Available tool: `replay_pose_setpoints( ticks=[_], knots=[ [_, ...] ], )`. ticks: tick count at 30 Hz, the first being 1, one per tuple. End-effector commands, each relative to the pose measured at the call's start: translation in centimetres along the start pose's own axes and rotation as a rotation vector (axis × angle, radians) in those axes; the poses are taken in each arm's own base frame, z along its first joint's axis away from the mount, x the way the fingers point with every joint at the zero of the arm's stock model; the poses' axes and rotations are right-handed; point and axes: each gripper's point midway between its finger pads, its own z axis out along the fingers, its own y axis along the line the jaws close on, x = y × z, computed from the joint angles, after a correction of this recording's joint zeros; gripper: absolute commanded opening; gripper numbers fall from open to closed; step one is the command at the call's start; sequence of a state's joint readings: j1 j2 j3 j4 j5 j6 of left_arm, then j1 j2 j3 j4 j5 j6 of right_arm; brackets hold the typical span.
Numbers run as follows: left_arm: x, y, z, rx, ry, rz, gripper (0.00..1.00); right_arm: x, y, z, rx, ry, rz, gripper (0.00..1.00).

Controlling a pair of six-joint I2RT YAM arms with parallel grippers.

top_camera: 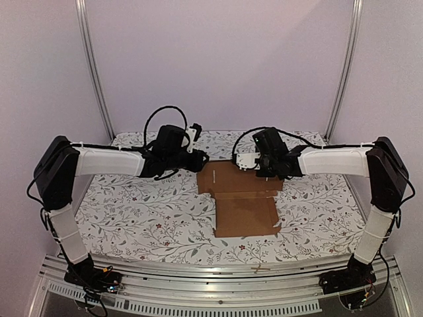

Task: Fold the paper box

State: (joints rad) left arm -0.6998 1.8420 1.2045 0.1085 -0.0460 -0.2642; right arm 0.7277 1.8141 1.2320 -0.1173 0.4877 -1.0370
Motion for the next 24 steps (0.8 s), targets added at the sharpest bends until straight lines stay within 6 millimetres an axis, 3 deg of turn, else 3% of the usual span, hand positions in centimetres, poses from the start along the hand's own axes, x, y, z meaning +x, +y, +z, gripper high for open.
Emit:
replay_pose_setpoints(
  ticks=[1, 5, 10, 16, 24],
  knots=[
    [0.1, -1.6, -2.7, 0.014, -0.058, 0.133, 0.46, -1.0, -0.4, -0.1, -0.008, -0.019, 0.020, 0.00],
    [-2.1, -3.0, -7.0, 0.072, -0.157, 0.325, 0.38, -0.8, 0.5, -0.7, -0.077, -0.019, -0.004, 0.00],
    [-0.9, -4.9, -9.5, 0.186, -0.170, 0.542, 0.37, -0.7, 2.6, -2.4, -0.240, -0.036, 0.002, 0.00],
    [-1.3, -4.9, -10.2, 0.184, -0.154, 0.573, 0.34, -1.6, 4.3, -5.3, -0.442, -0.082, 0.087, 0.00],
    [-1.5, -6.1, -9.4, 0.250, -0.091, 0.584, 0.34, -2.3, 4.0, -8.6, -0.577, -0.106, 0.158, 0.00]
  ],
)
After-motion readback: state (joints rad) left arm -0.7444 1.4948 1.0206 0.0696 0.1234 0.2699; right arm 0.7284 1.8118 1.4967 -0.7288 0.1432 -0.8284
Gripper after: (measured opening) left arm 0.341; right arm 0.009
